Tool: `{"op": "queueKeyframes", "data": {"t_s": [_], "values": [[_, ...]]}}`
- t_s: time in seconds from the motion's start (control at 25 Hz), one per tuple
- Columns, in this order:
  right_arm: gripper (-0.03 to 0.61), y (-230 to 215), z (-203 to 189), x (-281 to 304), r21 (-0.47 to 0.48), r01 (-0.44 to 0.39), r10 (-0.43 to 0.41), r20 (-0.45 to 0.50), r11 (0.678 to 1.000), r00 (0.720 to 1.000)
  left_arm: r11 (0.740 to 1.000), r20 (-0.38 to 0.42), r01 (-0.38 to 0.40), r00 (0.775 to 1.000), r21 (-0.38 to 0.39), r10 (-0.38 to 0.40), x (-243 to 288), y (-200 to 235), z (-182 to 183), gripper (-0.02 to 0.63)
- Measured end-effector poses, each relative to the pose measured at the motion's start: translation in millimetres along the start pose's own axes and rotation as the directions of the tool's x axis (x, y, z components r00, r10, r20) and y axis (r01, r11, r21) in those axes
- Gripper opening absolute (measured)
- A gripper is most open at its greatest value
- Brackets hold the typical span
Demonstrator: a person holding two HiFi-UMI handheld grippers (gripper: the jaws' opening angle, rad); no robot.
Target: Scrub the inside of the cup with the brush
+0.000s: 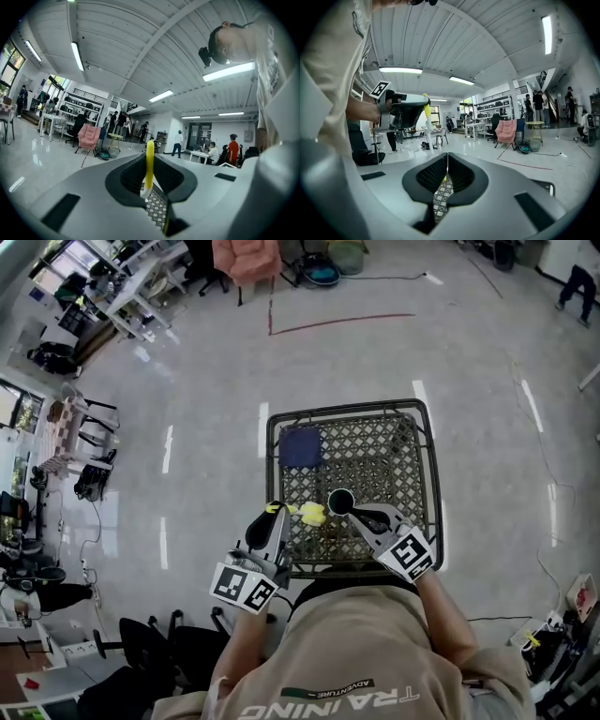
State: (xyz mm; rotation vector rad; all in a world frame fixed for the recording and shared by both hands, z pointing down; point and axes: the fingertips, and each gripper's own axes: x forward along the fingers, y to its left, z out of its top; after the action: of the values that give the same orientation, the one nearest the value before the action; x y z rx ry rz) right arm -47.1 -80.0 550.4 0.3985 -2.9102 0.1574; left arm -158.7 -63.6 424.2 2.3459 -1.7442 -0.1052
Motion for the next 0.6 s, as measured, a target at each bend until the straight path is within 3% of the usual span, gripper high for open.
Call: {"op": "queueKeyframes", "data": {"t_s": [0.2,0.36,0.4,0.48,0.56,0.6], "values": [[0.018,-11.2,-15.0,9.0,0.015,-0.005,0.005,-0.021,1.000,1.000,1.000,-0.031,-0.015,0.999,-0.010,0.015,0.0,4.7,-4.7,0.058],[0.021,-14.5,-29.4,18.9,-0.007,-0.054,0.054,-0.038,0.998,0.998,1.000,-0.042,-0.011,0.999,0.011,0.011,3.4,12.5,4.9,0.058],[0.050,-13.1,-33.4,22.3,0.003,-0.075,0.075,-0.032,0.997,0.997,1.000,-0.040,-0.013,0.999,0.016,0.013,3.4,15.3,6.7,0.058],[0.272,-11.6,-44.4,30.3,0.024,-0.101,0.101,-0.018,0.995,0.995,1.000,-0.038,-0.024,0.999,0.013,0.025,4.6,20.8,6.6,0.058],[0.376,-13.6,-66.3,38.9,0.000,-0.088,0.088,-0.031,0.996,0.996,0.999,-0.037,-0.038,0.999,-0.011,0.038,6.9,24.3,4.6,0.058],[0.393,-14.9,-81.8,44.3,-0.026,-0.076,0.075,-0.052,0.997,0.996,0.999,-0.034,-0.042,0.999,-0.023,0.041,7.9,25.6,4.5,0.058]]}}
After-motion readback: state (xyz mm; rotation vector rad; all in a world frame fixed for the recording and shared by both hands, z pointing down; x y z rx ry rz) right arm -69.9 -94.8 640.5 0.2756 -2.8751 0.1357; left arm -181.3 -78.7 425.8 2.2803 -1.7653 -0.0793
